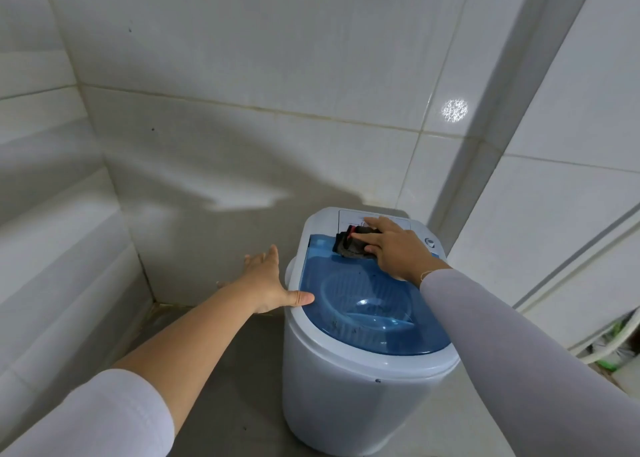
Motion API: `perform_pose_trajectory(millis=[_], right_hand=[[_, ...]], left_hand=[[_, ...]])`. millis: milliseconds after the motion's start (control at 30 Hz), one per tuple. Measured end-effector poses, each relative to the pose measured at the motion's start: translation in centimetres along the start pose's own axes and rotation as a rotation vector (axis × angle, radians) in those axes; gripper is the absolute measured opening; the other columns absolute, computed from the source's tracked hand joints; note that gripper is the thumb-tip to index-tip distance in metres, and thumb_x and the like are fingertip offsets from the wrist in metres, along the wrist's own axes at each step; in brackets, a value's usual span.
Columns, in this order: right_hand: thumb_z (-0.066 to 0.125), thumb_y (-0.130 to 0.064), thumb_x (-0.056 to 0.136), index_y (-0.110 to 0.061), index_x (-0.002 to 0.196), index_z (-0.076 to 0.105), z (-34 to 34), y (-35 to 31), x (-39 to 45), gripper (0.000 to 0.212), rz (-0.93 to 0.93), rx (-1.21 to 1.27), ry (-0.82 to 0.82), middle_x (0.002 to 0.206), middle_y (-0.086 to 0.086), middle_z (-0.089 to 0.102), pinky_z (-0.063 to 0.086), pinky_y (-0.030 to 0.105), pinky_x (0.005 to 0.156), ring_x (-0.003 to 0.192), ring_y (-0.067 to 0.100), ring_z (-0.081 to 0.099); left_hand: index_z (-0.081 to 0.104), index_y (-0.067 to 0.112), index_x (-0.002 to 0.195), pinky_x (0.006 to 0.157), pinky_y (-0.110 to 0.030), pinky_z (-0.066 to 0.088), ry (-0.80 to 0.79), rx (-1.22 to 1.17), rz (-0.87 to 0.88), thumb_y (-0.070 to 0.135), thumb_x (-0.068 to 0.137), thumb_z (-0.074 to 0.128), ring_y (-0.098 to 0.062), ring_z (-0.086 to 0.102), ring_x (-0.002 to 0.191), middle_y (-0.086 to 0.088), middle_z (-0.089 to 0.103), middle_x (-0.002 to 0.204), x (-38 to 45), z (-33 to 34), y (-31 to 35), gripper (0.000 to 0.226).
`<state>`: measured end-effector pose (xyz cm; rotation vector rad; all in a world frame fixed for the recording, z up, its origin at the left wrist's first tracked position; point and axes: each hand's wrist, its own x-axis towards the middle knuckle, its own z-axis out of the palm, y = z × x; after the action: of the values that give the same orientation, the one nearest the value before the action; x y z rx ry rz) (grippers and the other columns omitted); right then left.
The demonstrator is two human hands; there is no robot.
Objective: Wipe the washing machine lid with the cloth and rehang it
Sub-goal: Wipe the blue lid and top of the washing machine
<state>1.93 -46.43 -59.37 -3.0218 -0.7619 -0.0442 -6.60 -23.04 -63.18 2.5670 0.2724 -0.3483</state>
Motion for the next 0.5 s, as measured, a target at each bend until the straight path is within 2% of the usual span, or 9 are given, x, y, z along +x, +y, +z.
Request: perform_pose_trajectory(millis=[167,267,367,500], right_hand=[[0.040,-0.023,0.097,-0.042,0.133,0.044,0.0,2.0,-1.6,0.041,0.089,0.033,0.030,0.150,-0.002,0.029,0.034,0.048,0.106,0.136,0.023,0.028],[0.040,-0.023,0.097,-0.041,0.132,0.046,-0.1,2.8,-2.2,0.040,0.114,0.038,0.043,0.137,0.003,0.039,0.038,0.043,0.101,0.125,0.025,0.037],[0.040,-0.020,0.097,-0.039,0.132,0.047,-0.1,3.8,-2.8,0.040,0.157,0.062,0.034,0.127,0.006,0.043,0.041,0.038,0.096,0.116,0.027,0.041],[0.042,-0.015,0.096,-0.034,0.130,0.052,-0.3,5.6,-4.2,0.040,0.210,0.123,0.051,0.117,0.011,0.047,0.043,0.040,0.096,0.110,0.031,0.047]], left_hand=[[-0.011,0.018,0.152,0.118,-0.057,0.013,-0.002,0.018,-0.011,0.067,0.064,0.069,-0.026,-0.010,0.149,-0.005,-0.005,0.162,-0.3,-0.2,0.3,0.128],[-0.009,0.016,0.152,0.121,-0.050,0.009,0.004,0.008,-0.014,0.062,0.069,0.070,-0.027,-0.009,0.149,-0.006,-0.005,0.162,-1.0,-0.3,0.7,0.124],[-0.008,0.015,0.152,0.121,-0.048,0.009,0.014,0.018,-0.017,0.061,0.070,0.069,-0.027,-0.009,0.149,-0.007,-0.004,0.162,-1.2,-0.4,1.1,0.122],[-0.007,0.015,0.152,0.121,-0.048,0.011,0.018,0.054,-0.020,0.061,0.071,0.068,-0.028,-0.006,0.149,-0.007,-0.002,0.162,-1.4,-0.6,1.3,0.120]])
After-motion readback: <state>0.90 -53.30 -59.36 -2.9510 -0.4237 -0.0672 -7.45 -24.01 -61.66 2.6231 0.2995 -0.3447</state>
